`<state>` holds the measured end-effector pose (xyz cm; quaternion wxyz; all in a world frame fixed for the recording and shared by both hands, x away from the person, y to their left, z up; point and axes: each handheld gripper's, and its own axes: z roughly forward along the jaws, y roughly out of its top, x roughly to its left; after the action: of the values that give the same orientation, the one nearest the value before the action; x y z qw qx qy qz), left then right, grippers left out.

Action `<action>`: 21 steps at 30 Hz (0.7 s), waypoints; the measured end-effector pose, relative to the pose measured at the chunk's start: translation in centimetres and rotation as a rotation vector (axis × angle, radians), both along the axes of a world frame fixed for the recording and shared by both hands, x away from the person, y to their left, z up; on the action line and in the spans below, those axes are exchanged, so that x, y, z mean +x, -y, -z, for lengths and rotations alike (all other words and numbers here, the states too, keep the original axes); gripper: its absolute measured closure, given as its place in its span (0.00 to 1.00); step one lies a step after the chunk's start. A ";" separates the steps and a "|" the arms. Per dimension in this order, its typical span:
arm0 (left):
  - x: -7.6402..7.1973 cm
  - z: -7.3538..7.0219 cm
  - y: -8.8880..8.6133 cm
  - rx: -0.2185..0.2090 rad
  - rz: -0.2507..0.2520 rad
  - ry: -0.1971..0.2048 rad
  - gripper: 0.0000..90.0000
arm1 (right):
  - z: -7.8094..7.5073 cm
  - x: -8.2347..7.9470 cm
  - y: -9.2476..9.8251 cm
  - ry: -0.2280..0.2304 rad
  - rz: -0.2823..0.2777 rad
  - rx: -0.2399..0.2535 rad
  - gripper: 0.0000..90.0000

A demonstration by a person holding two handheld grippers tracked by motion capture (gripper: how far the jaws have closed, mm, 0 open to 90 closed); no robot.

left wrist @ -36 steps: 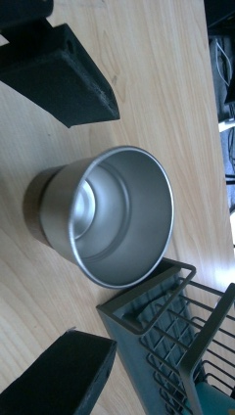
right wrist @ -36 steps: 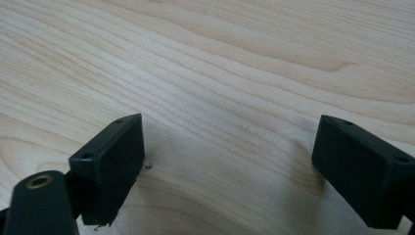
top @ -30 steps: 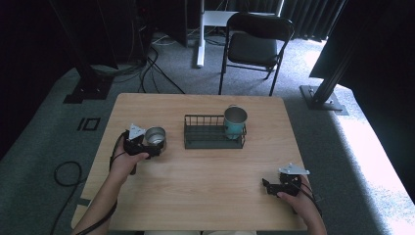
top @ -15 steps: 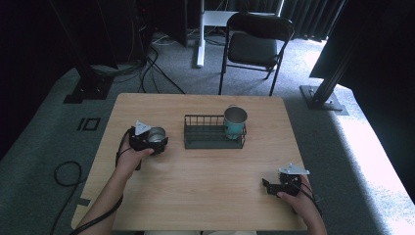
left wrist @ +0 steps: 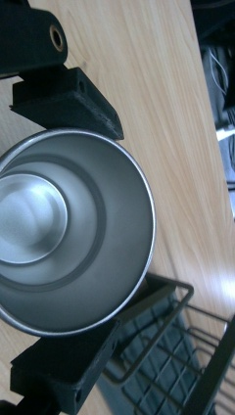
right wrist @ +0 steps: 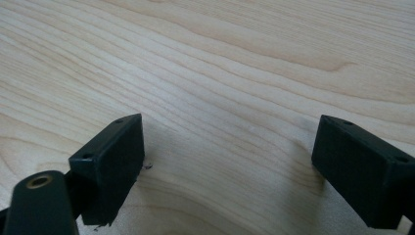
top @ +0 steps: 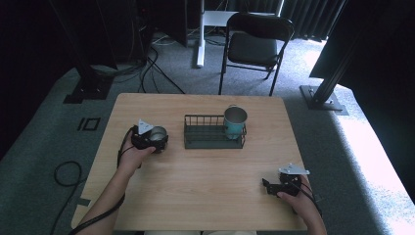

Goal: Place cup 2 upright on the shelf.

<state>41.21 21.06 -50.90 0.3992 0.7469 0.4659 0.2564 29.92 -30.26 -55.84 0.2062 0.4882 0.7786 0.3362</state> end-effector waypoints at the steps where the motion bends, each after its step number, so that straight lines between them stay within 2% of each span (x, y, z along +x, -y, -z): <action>1: 0.0 -0.1 0.0 -0.001 0.004 -0.005 0.15 | 0.0 0.0 0.0 0.000 0.000 0.000 0.13; 8: -0.3 -1.5 -0.4 -0.036 0.006 0.015 0.15 | 0.0 0.0 0.0 0.000 0.000 0.000 0.13; 18: -0.4 -5.7 -0.4 -0.089 0.024 0.067 0.15 | 0.0 0.0 0.0 0.000 0.000 0.000 0.13; 21: -0.3 -6.8 -0.3 -0.125 0.029 0.082 0.16 | 0.0 0.0 0.0 0.000 0.000 0.000 0.13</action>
<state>40.88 21.35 -44.10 0.4674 0.7161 0.4535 0.2513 29.92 -30.26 -55.84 0.2061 0.4883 0.7785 0.3361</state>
